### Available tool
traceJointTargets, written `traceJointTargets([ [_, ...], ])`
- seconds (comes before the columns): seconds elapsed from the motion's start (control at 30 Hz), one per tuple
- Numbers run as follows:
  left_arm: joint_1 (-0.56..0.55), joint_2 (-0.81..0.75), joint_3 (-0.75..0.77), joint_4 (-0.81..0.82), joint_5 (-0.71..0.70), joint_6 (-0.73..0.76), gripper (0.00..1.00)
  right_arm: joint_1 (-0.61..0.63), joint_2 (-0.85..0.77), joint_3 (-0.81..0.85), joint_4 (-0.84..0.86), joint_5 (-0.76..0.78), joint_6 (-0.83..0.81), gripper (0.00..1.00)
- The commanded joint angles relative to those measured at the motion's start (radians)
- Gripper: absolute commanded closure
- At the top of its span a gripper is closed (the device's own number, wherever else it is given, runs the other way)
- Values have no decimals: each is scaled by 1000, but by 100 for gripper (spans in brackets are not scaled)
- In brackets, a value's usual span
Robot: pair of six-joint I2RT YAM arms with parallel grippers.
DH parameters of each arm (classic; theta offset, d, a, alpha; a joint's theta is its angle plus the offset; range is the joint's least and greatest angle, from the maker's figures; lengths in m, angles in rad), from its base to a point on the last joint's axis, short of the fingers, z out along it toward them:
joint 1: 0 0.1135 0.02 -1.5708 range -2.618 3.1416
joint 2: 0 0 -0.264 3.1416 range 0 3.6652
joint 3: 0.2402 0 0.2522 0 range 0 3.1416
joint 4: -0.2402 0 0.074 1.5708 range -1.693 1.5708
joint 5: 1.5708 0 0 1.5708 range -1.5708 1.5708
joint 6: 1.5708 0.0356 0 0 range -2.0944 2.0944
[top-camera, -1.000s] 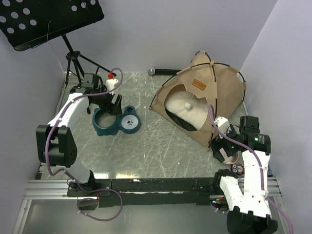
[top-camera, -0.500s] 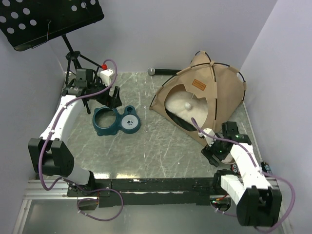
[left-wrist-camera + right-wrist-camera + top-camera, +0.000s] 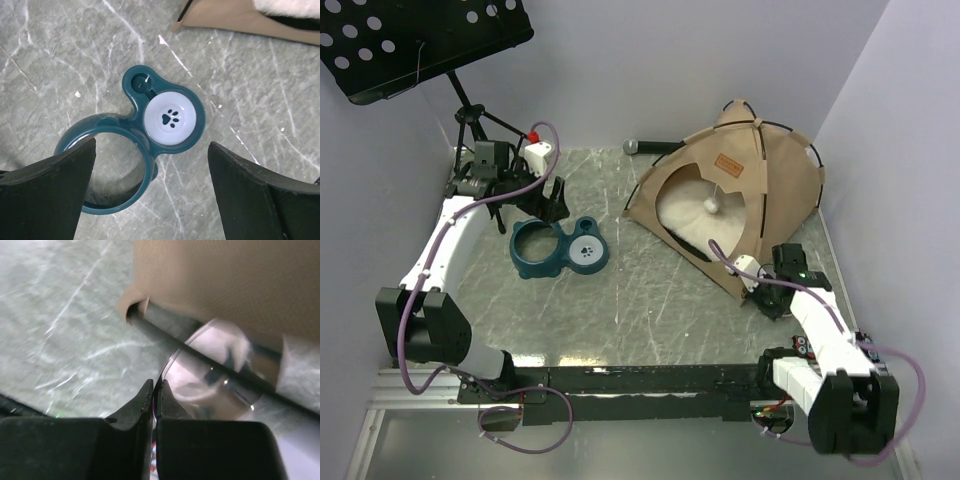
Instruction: Set up the pet tent
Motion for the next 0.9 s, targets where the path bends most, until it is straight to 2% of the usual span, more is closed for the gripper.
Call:
traceJointTargets([
  [0.0,-3,-64,58,-15,65,-26,2,4,-194,104,-224,-72,-1,100],
  [0.13,-1,-87,55,2,77,-73,0,16,-314,245,-420,-182,-19,100],
  [0.3,-1,-96,67,7,92,-168,0,123,-325,412,-511,-342,5,100],
  [0.43,-1,-114,93,31,71,-315,0,229,-332,558,-490,-506,22,100],
  [0.53,0,-148,106,65,106,-405,0,339,-299,610,-401,-554,54,100],
  [0.6,2,-156,115,67,146,-437,0,445,-241,616,-325,-479,54,100],
  [0.67,0,-147,133,33,210,-439,0,610,-175,603,-236,-305,46,100],
  [0.73,-3,-148,127,1,252,-411,0,724,-132,577,-133,-182,-9,100],
  [0.8,-30,-147,106,-50,272,-374,0,829,-78,560,-41,-8,-45,100],
  [0.87,-105,-133,97,-123,228,-315,5,924,-40,526,51,141,-125,100],
])
